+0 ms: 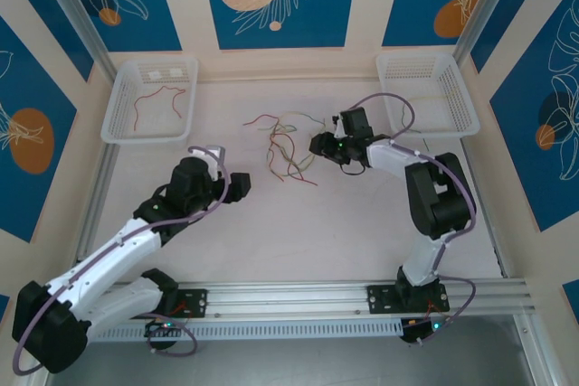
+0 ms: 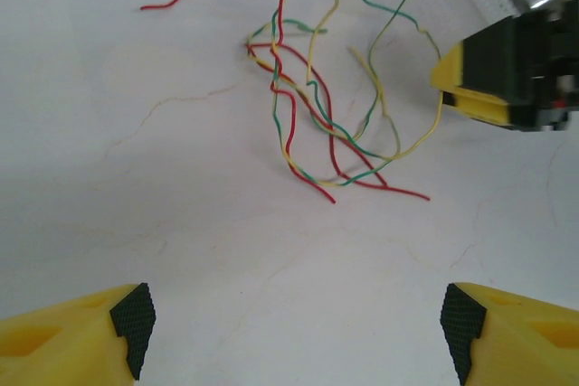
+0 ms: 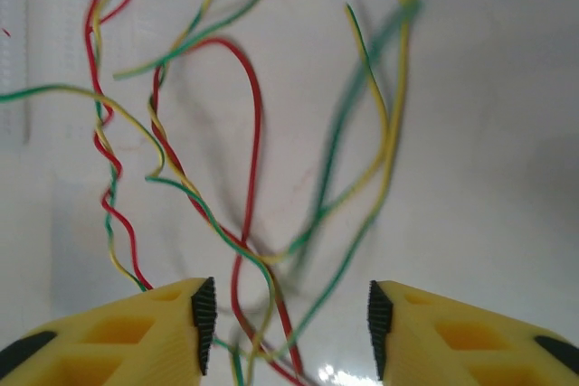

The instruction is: Untangle the cables

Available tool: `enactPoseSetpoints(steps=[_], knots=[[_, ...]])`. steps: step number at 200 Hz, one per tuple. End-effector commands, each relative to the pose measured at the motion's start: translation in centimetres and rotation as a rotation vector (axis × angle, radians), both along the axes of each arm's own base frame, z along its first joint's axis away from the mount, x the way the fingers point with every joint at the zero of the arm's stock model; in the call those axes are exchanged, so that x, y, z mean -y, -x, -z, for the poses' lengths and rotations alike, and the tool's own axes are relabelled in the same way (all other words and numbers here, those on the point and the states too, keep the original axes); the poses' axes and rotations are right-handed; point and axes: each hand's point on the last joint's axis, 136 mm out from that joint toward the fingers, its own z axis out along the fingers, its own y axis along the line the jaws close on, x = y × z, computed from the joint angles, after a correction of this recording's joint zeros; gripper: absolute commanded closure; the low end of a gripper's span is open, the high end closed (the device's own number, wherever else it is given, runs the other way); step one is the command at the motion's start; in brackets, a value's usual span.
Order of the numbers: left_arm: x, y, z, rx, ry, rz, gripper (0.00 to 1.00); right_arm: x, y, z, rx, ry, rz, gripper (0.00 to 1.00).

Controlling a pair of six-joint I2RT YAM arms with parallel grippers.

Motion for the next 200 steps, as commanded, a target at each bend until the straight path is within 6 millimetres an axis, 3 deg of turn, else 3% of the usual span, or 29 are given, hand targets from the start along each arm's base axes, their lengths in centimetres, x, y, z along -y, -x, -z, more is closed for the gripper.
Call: enactPoseSetpoints(steps=[1,36,52,74,134,165,200], knots=[[-1.2,0.6,0.5,-0.01,-0.009,-0.033,0.16,-1.4,-1.5,-1.1,0.037,-0.051,-0.019,0.58],[-1.9,1.1,0.7,-0.004,-0.018,-0.054,0.14,-1.5,-1.8,-2.0,0.054,-0.042,-0.019,0.85],[-2.0,1.0,0.8,-0.001,-0.018,-0.063,0.14,-1.2,-1.4,-3.0,0.059,-0.021,-0.012,0.91],[-2.0,0.7,1.2,-0.002,-0.015,-0.072,0.14,-0.9,-0.7,-5.1,0.081,-0.01,-0.001,0.93],[-2.2,0.4,1.2,-0.004,-0.031,-0.087,0.13,-0.7,2.8,-13.1,0.156,-0.083,0.006,1.0],[-2.7,1.0,-0.9,0.078,-0.003,-0.084,0.12,0.1,5.0,-16.8,0.234,-0.086,0.001,1.0],[-2.0,2.4,-4.2,0.224,0.079,0.007,0.12,0.6,7.6,-20.8,0.319,-0.144,-0.028,1.0]])
